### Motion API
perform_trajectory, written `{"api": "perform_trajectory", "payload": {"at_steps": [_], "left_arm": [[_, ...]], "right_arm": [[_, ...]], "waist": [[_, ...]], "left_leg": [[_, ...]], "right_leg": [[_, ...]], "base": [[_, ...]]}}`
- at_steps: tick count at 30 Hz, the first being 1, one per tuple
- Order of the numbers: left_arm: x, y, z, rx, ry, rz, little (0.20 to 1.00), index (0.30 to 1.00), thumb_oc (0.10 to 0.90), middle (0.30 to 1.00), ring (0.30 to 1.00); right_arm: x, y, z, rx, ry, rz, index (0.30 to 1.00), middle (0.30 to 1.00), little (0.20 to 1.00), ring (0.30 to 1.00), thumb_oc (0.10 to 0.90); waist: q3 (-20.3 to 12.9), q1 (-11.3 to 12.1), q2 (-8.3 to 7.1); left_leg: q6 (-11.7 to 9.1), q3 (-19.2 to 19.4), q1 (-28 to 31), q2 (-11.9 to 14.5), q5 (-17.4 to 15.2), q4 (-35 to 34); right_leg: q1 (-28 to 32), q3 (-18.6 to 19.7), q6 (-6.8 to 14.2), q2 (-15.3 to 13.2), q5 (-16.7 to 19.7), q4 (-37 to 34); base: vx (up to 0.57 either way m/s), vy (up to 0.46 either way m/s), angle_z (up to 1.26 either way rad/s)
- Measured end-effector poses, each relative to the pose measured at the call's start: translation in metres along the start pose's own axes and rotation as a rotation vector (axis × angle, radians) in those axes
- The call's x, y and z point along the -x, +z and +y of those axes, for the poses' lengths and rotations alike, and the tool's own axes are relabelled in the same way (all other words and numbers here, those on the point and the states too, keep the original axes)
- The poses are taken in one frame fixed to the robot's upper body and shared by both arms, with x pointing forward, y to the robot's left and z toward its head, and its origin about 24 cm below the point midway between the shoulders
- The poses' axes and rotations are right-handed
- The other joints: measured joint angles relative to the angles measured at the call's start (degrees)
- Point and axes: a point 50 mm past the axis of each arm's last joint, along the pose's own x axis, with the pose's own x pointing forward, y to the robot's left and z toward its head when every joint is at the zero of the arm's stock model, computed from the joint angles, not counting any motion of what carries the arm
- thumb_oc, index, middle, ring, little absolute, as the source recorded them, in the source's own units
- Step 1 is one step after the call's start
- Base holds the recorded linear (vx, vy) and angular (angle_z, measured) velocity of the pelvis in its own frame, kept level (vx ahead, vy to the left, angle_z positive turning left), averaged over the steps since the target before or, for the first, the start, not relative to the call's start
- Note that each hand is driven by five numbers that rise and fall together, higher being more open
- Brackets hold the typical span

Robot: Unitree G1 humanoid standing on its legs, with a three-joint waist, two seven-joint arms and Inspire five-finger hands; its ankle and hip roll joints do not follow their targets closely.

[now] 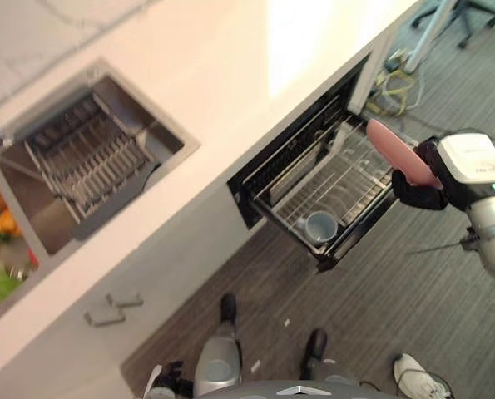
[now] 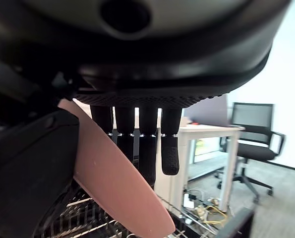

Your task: Place the dishes in the dishwasher.

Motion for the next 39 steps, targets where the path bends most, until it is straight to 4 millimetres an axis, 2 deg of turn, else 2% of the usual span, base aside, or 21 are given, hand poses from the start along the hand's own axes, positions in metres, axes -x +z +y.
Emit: {"api": "perform_trajectory", "payload": {"at_steps": [2, 4, 5, 8, 11, 12, 15, 16, 17, 19, 20, 21, 22, 23, 26, 31, 35, 39], "left_arm": [[-0.001, -0.002, 0.004, -0.006, 0.009, 0.012, 0.9, 0.9, 0.8, 0.9, 0.9], [-0.001, -0.002, 0.005, -0.006, 0.012, 0.011, 0.9, 0.9, 0.8, 0.9, 0.9], [-0.002, 0.0, 0.009, -0.007, 0.02, 0.006, 0.9, 0.9, 0.8, 0.9, 0.9], [-0.006, 0.029, 0.021, 0.006, 0.052, -0.08, 0.9, 0.9, 0.8, 0.9, 0.9], [-0.008, 0.049, 0.026, 0.002, 0.064, -0.148, 0.9, 0.9, 0.8, 0.9, 0.9], [-0.008, 0.049, 0.026, 0.002, 0.064, -0.148, 0.9, 0.9, 0.8, 0.9, 0.9], [-0.007, 0.063, 0.027, 0.039, 0.074, -0.192, 0.9, 0.9, 0.8, 0.9, 0.9], [-0.007, 0.063, 0.027, 0.039, 0.074, -0.192, 0.9, 0.9, 0.8, 0.9, 0.9], [-0.007, 0.062, 0.024, 0.028, 0.076, -0.19, 0.9, 0.9, 0.8, 0.9, 0.9], [-0.006, 0.067, 0.016, 0.014, 0.054, -0.211, 0.9, 0.9, 0.8, 0.9, 0.9], [-0.005, 0.073, 0.011, 0.006, 0.042, -0.235, 0.9, 0.9, 0.8, 0.9, 0.9], [-0.003, 0.08, 0.006, -0.013, 0.026, -0.272, 0.9, 0.9, 0.8, 0.9, 0.9], [-0.003, 0.08, 0.006, -0.013, 0.026, -0.272, 0.9, 0.9, 0.8, 0.9, 0.9], [-0.002, 0.082, 0.005, -0.014, 0.023, -0.279, 0.9, 0.9, 0.8, 0.9, 0.9], [-0.002, 0.082, 0.004, -0.007, 0.025, -0.272, 0.9, 0.9, 0.8, 0.9, 0.9], [-0.003, 0.078, 0.005, 0.009, 0.029, -0.254, 0.9, 0.9, 0.8, 0.9, 0.9], [-0.003, 0.076, 0.005, 0.01, 0.024, -0.248, 0.9, 0.9, 0.8, 0.9, 0.9], [-0.004, 0.068, 0.006, 0.018, 0.025, -0.218, 0.9, 0.9, 0.8, 0.9, 0.9]], "right_arm": [[-0.014, 0.01, -0.008, 0.039, -0.033, -0.059, 0.3, 0.3, 0.3, 0.3, 0.4], [-0.021, 0.015, -0.009, 0.059, -0.044, -0.079, 0.3, 0.3, 0.3, 0.3, 0.4], [-0.032, 0.02, -0.007, 0.075, -0.028, -0.103, 0.3, 0.3, 0.3, 0.3, 0.4], [-0.036, 0.012, 0.013, 0.11, 0.085, -0.073, 0.3, 0.3, 0.3, 0.3, 0.4], [-0.042, 0.005, 0.041, 0.198, 0.241, -0.052, 0.3, 0.3, 0.3, 0.3, 0.4], [-0.042, 0.005, 0.041, 0.198, 0.241, -0.052, 0.3, 0.3, 0.3, 0.3, 0.4], [-0.041, -0.004, 0.062, 0.212, 0.335, 0.013, 0.3, 0.3, 0.3, 0.3, 0.4], [-0.041, -0.004, 0.062, 0.212, 0.335, 0.013, 0.3, 0.3, 0.3, 0.3, 0.4], [-0.049, -0.001, 0.067, 0.235, 0.341, 0.015, 0.3, 0.3, 0.3, 0.3, 0.4], [-0.061, -0.002, 0.056, 0.277, 0.294, 0.018, 0.3, 0.3, 0.3, 0.3, 0.4], [-0.06, -0.007, 0.057, 0.271, 0.281, 0.065, 0.524, 0.524, 0.524, 0.524, 0.549], [-0.06, -0.013, 0.06, 0.253, 0.278, 0.117, 0.841, 0.841, 0.841, 0.841, 0.761], [-0.06, -0.013, 0.06, 0.253, 0.278, 0.117, 0.841, 0.841, 0.841, 0.841, 0.761], [-0.059, -0.013, 0.062, 0.25, 0.28, 0.14, 0.9, 0.9, 0.9, 0.9, 0.8], [-0.059, -0.005, 0.062, 0.209, 0.247, 0.15, 0.9, 0.9, 0.9, 0.9, 0.8], [-0.046, 0.013, 0.065, 0.141, 0.22, 0.082, 0.9, 0.9, 0.9, 0.9, 0.8], [-0.046, 0.008, 0.057, 0.098, 0.179, 0.113, 0.9, 0.9, 0.9, 0.9, 0.8], [-0.045, -0.001, 0.043, 0.037, 0.108, 0.158, 0.9, 0.9, 0.9, 0.9, 0.8]], "waist": [[1.36, 2.38, -1.12], [1.68, 2.63, -1.45], [2.15, 2.4, -2.05], [3.96, 4.3, -2.2], [5.59, 4.3, -1.94], [5.59, 4.3, -1.94], [6.77, 3.61, -1.03], [6.77, 3.61, -1.03], [6.77, 2.6, -1.01], [6.85, 0.94, -0.7], [6.87, 0.85, -0.29], [6.79, 0.95, 0.26], [6.79, 0.95, 0.26], [6.68, 0.86, 0.76], [6.57, 0.44, 1.57], [6.26, -0.54, 2.44], [6.2, -1.05, 2.5], [4.56, -1.16, 2.36]], "left_leg": [[0.04, -0.03, -0.48, -0.64, 0.02, -0.31], [0.11, -0.11, -0.86, -1.09, 0.07, -0.38], [0.12, -0.15, -1.0, -1.32, 0.08, -0.41], [0.29, -0.94, -1.69, -1.82, 0.18, -0.44], [0.49, -1.2, -2.14, -2.37, 0.27, -0.51], [0.49, -1.2, -2.14, -2.37, 0.27, -0.51], [1.07, -0.46, -2.59, -2.98, 0.16, -0.67], [1.07, -0.46, -2.59, -2.98, 0.16, -0.67], [1.24, 0.19, -2.33, -3.26, 0.05, -0.69], [1.68, 1.59, -2.05, -3.66, -0.12, -0.72], [1.78, 1.65, -1.89, -3.72, -0.1, -0.72], [1.88, 1.64, -1.9, -3.79, -0.1, -0.73], [1.88, 1.64, -1.9, -3.79, -0.1, -0.73], [1.93, 1.65, -1.89, -3.82, -0.11, -0.75], [1.93, 1.66, -1.5, -3.79, -0.11, -0.77], [2.14, 1.73, 0.63, -3.76, -0.25, -0.79], [2.17, 1.84, 1.35, -3.54, -0.22, -0.79], [2.16, 1.91, 1.85, -3.44, -0.23, -0.8]], "right_leg": [[-0.49, -0.18, 0.11, -0.53, -0.1, 0.01], [-0.7, -0.35, 0.15, -0.66, -0.08, 0.03], [-0.81, -0.38, 0.25, -0.96, -0.04, 0.02], [-0.94, -0.76, 0.41, -1.52, -0.15, 0.02], [-1.27, -0.95, 0.65, -1.99, -0.05, 0.04], [-1.27, -0.95, 0.65, -1.99, -0.05, 0.04], [-2.16, -0.53, 1.09, -2.87, 0.23, 0.04], [-2.16, -0.53, 1.09, -2.87, 0.23, 0.04], [-2.35, 0.16, 1.29, -3.33, 0.35, 0.03], [-2.9, 1.45, 1.72, -3.87, 0.75, 0.03], [-2.81, 1.52, 1.79, -4.18, 0.79, 0.03], [-2.79, 1.53, 1.85, -4.08, 0.83, 0.03], [-2.79, 1.53, 1.85, -4.08, 0.83, 0.03], [-2.78, 1.55, 1.88, -4.1, 0.86, 0.04], [-2.44, 1.64, 1.87, -4.2, 0.87, 0.04], [-0.45, 1.88, 1.88, -4.13, 0.86, 0.04], [0.08, 2.2, 1.83, -3.93, 0.95, 0.03], [0.55, 2.27, 1.83, -3.92, 0.93, 0.01]], "base": [[-0.04, -0.02, 0.06], [-0.05, -0.005, 0.07], [-0.04, 0.004, 0.1], [-0.03, 0.018, 0.16], [-0.03, 0.027, 0.05], [0.0, 0.0, 0.0], [-0.02, 0.065, -0.04], [-0.02, 0.046, -0.16], [-0.02, 0.04, -0.24], [-0.02, 0.055, -0.26], [0.0, 0.034, -0.07], [0.0, 0.0, 0.0], [0.0, 0.0, 0.0], [0.0, 0.0, 0.0], [0.0, 0.0, 0.0], [0.02, -0.011, -0.02], [0.02, -0.013, -0.04], [0.04, -0.014, 0.01]]}}
